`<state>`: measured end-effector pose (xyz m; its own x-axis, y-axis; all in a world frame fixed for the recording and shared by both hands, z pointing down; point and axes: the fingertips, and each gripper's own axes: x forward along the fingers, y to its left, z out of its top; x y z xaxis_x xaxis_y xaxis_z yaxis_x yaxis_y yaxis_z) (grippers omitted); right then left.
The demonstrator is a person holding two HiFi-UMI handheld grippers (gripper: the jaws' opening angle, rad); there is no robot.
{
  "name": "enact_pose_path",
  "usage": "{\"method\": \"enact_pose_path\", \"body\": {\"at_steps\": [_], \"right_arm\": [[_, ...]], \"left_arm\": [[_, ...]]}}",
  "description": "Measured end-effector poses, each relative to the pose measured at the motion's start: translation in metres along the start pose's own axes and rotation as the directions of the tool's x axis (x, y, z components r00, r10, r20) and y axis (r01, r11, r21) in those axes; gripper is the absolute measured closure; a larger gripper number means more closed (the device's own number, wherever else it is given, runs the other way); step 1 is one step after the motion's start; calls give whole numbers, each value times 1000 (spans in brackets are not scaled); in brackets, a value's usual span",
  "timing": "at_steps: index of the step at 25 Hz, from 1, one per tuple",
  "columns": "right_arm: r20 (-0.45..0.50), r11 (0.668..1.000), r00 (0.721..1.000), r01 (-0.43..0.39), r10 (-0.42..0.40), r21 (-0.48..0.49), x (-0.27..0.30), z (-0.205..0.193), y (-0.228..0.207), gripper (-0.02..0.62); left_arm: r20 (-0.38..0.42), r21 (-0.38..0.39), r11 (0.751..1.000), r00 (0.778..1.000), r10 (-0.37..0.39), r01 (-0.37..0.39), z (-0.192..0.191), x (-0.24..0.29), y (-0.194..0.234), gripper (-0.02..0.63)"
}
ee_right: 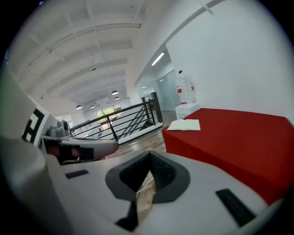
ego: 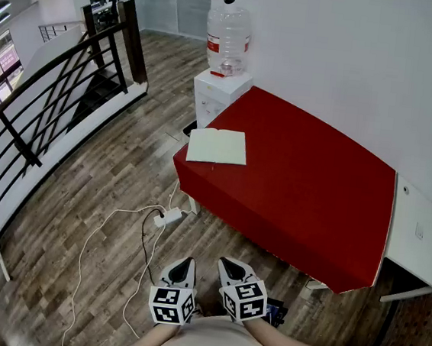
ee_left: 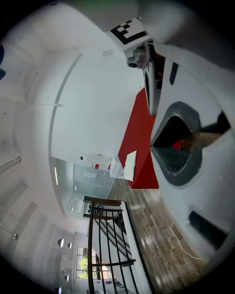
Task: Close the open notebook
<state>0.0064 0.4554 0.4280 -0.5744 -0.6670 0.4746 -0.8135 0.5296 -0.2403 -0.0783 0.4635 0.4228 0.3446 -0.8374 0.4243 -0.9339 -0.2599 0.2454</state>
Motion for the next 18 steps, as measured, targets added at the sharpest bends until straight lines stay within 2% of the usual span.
{"method": "enact_pose_path", "body": {"at_steps": [9,18], "right_arm": [[42,995,995,85,-88,61,13,5,23,591],[15,997,998,63,-64,41,51,9,43,591]], "left_arm": [[1,21,1000,1000,-18,18,7,-22,45,600],[-10,9,999,999,-37,37,9,-9,75,600]]}}
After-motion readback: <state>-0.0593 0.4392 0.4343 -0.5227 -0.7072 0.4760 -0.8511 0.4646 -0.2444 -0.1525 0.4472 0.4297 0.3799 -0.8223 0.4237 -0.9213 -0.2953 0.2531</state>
